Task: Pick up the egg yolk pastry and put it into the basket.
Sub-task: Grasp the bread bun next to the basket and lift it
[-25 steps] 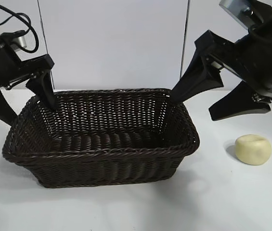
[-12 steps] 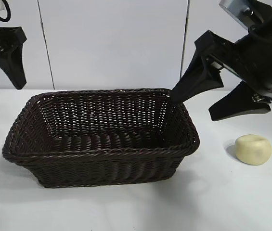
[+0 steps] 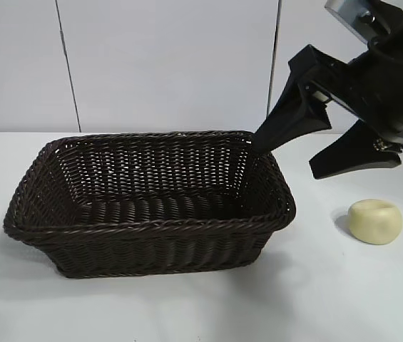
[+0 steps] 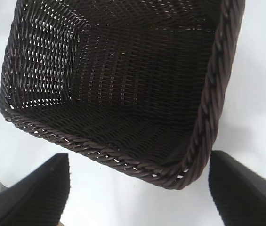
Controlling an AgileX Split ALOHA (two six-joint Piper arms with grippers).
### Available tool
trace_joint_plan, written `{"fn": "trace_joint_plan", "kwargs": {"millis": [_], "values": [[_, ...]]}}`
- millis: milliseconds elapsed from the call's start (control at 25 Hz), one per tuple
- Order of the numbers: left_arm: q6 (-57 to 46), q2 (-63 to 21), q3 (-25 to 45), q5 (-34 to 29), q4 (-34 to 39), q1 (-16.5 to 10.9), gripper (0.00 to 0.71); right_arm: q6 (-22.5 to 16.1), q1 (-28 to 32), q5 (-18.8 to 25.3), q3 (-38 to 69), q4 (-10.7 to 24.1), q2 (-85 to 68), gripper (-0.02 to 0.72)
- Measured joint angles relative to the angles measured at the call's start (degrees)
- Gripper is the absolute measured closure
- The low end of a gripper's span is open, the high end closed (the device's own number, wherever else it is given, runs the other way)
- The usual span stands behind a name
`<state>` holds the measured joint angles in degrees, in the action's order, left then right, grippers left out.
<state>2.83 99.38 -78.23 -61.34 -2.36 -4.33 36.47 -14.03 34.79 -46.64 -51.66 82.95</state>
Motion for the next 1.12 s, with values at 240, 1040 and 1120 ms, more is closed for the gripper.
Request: {"fn": "trace_joint_plan", "kwargs": {"millis": [240, 1040, 1120], "values": [[0.00, -0.08, 0.00, -5.37, -0.12, -0.48, 0.116, 0.00, 0.00, 0.00, 0.00, 0.00, 0.00, 0.122], [0.64, -46.47, 22.16, -9.77, 2.94, -0.48, 0.139, 0.00, 0.00, 0.18, 0.00, 0.02, 0.00, 0.122], [0.59, -51.93, 25.65, -10.06, 2.94, -0.48, 0.139, 0.00, 0.00, 0.18, 0.00, 0.02, 0.00, 0.122]]}}
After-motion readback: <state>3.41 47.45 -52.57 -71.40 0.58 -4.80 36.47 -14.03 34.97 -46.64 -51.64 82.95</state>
